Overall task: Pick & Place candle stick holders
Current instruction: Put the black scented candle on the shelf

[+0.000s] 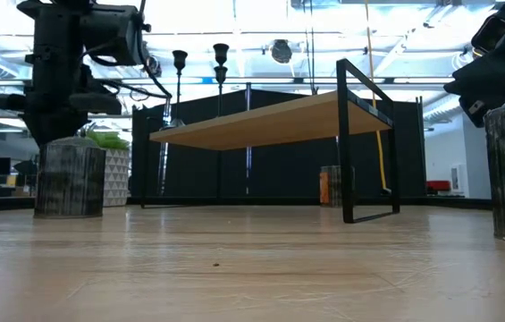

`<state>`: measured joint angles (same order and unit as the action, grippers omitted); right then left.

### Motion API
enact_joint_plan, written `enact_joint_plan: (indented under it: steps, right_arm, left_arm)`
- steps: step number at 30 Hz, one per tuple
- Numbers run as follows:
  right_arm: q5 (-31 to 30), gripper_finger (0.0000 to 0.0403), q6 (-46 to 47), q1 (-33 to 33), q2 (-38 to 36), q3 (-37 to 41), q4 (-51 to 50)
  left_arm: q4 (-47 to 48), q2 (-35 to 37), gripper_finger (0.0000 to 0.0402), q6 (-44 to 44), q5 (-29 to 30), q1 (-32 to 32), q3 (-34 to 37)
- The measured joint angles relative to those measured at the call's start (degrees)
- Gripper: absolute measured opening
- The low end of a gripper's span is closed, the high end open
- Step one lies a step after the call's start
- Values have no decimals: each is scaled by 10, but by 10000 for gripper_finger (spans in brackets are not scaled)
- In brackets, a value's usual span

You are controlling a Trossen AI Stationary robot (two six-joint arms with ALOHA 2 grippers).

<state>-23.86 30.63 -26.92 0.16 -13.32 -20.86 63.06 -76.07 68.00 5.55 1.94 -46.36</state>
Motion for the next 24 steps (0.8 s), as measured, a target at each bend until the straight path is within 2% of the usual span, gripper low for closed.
enact_joint_plan:
  steps: [10,16,24]
  right_arm:
    - [0,84,0,0,0,0,0]
    - [0,84,1,0,0,0,0]
    - [0,84,2,0,0,0,0]
  left_arm:
    - [0,42,1,0,31,-21,-35]
    - [2,68,1,2,30,-36,-61]
    - [-24,68,0,-23,45,-84,-182]
